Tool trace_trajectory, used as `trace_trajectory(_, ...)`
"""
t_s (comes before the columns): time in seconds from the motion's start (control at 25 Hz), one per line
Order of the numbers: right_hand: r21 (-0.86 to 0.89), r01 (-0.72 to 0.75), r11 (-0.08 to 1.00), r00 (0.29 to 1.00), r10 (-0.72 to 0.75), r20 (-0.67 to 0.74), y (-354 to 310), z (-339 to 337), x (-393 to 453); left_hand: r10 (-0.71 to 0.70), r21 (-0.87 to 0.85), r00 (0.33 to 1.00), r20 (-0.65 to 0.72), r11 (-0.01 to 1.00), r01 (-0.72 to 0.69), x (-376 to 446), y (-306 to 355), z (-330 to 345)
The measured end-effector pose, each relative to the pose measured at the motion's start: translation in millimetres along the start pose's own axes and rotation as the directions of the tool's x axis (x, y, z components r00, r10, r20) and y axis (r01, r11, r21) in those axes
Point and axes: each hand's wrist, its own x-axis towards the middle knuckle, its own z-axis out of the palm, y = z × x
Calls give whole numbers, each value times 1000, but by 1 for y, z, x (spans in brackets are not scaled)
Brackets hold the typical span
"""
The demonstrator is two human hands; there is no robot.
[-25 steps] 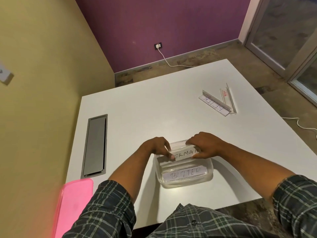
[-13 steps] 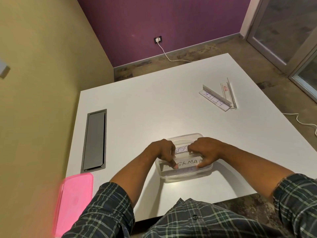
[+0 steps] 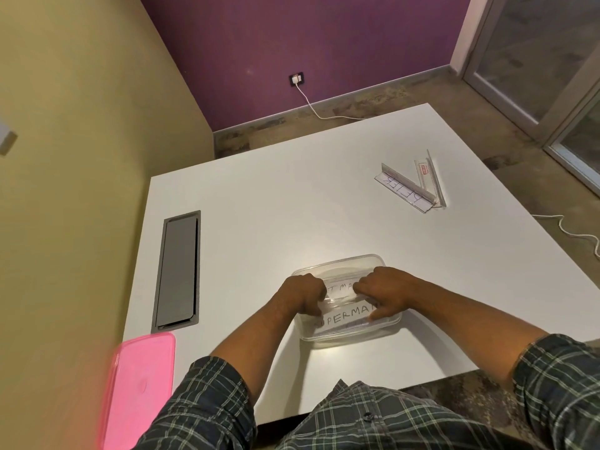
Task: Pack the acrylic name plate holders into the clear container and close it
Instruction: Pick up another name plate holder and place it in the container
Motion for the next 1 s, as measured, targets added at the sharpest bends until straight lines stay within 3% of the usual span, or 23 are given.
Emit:
trace_trajectory(0.2, -59, -9, 998, 997, 14, 77, -6, 7, 2, 15, 53, 1000, -8, 998, -15, -6, 2, 18)
trace_trajectory(0.4, 0, -24, 1000, 981, 24, 191, -6, 8, -1, 60, 130, 998, -34, 990, -55, -9, 6, 25)
trace_trajectory(0.76, -42, -35, 998, 982, 42, 185, -6, 4, 2, 151, 224, 988, -22, 964, -142, -8, 14, 20)
trace_trajectory(0.88, 13, -19, 1000, 998, 19, 61, -1, -4, -6, 143, 121, 988, -54, 983, -135, -5, 17, 1)
trace_trajectory(1.0, 93, -44, 995, 972, 64, -227, 6, -17, -13, 124, -102, 984, -129, 985, -137, 2, 21, -26)
